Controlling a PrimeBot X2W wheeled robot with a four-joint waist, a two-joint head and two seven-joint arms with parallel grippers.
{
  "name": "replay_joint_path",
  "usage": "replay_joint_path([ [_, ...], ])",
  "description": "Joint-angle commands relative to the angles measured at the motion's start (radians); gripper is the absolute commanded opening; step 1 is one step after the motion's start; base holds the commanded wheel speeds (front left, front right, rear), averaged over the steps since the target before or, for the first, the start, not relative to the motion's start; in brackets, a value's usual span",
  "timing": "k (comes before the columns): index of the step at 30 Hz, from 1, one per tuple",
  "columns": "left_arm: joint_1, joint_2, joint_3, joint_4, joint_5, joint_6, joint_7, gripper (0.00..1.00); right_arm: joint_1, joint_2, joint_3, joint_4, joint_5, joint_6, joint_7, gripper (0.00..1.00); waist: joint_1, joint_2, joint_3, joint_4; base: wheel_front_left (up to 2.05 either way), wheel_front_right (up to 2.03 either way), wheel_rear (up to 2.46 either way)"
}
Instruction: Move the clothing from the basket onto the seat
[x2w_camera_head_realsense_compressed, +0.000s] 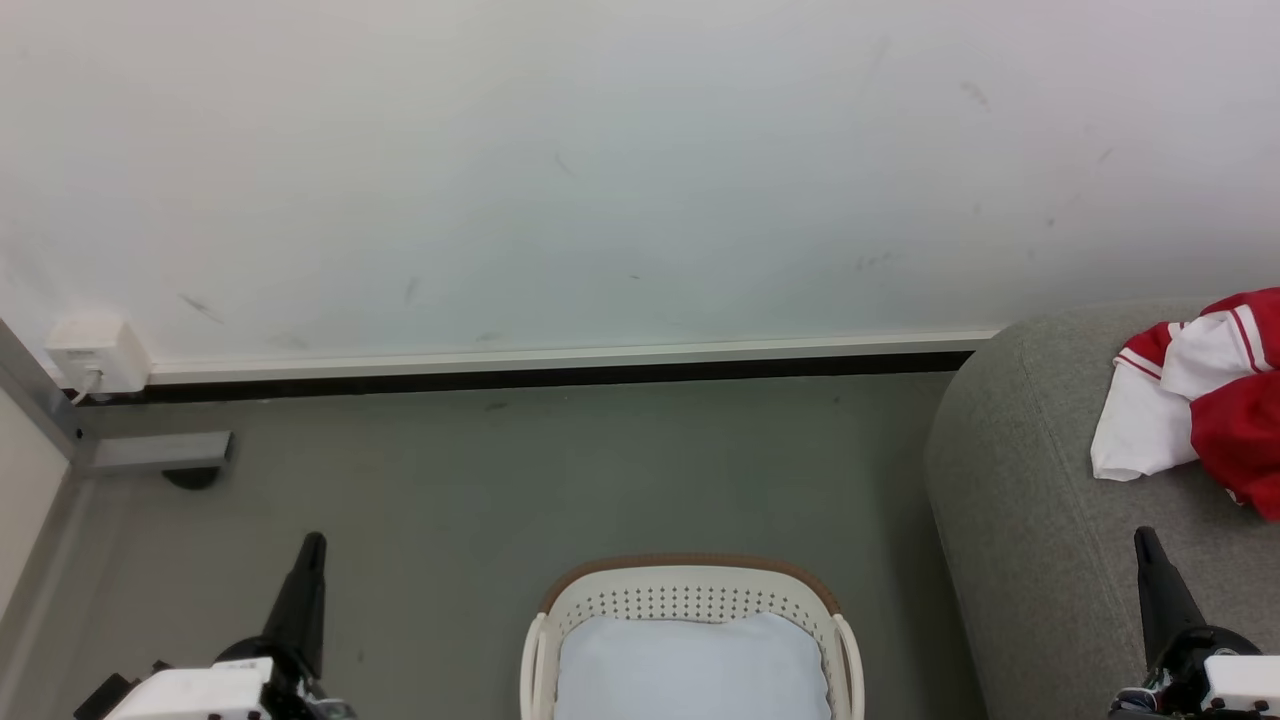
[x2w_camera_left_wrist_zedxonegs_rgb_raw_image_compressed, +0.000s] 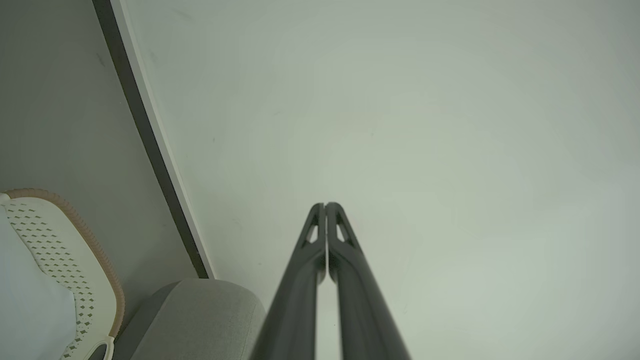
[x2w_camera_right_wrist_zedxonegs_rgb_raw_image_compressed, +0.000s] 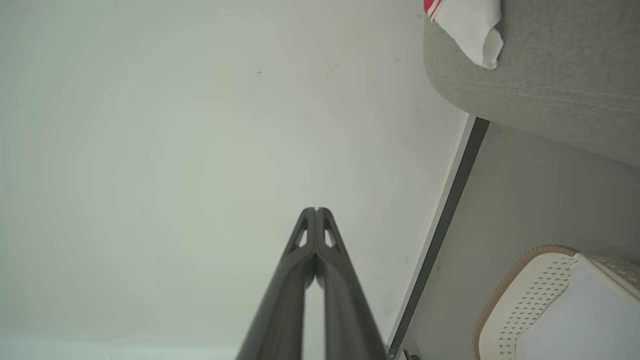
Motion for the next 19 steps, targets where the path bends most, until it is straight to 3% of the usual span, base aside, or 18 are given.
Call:
replay_joint_path([
  [1, -0.006, 0.006, 0.003, -0.002, -0.014, -0.004, 0.005, 0.00, -0.005, -0.007, -0.004, -0.006, 0.001, -0.002, 0.004, 0.00, 0.0000, -0.0001, 0.000, 0.000, 0.00, 0.00, 0.00],
  [19, -0.006, 0.006, 0.003, -0.003, -0.014, -0.004, 0.005, 0.00, -0.005, -0.007, -0.003, -0.006, 0.001, -0.002, 0.004, 0.00, 0.0000, -0.0001, 0.000, 0.000, 0.00, 0.00, 0.00],
])
